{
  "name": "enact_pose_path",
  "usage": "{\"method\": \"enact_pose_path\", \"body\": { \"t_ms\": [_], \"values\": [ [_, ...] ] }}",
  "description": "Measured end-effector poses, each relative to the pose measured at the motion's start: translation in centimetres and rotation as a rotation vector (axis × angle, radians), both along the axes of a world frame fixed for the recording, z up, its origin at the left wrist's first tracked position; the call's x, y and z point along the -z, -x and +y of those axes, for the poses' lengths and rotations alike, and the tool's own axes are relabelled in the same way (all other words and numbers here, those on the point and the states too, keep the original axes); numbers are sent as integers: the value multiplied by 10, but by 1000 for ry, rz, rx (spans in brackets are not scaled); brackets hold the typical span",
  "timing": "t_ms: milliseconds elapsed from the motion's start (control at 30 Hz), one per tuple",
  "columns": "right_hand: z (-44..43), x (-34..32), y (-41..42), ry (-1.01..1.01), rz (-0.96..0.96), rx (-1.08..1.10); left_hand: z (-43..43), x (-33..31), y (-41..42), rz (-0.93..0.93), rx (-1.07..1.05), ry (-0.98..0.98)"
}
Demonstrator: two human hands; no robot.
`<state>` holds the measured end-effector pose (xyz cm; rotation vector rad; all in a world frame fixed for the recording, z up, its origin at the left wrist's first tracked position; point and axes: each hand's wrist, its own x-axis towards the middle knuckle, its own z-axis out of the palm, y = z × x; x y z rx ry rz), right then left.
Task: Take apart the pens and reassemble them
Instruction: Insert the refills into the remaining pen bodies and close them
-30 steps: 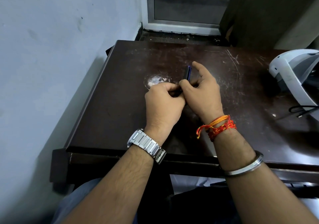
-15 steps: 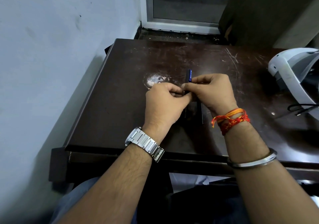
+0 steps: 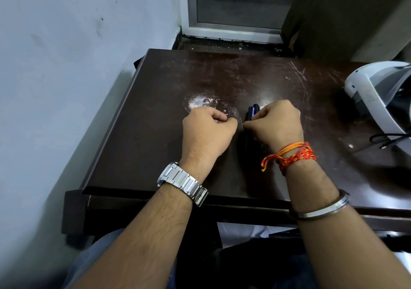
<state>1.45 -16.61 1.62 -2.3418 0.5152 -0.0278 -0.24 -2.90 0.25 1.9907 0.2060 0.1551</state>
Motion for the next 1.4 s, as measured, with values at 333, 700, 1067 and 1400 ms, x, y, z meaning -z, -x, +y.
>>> {"method": "enact_pose_path", "body": {
  "t_ms": [333, 700, 1067, 1400],
  "values": [
    [-2, 5, -6, 55, -9, -61, 1, -1, 0, 14, -14, -8],
    [0, 13, -6, 43, -106, -1, 14, -4, -2, 23, -110, -117],
    [2, 14, 0, 225, 17, 45, 19, -1, -5, 207, -21, -385],
    [2, 13, -1, 203, 16, 38, 19, 1, -8, 188, -6, -385]
  ]
}}
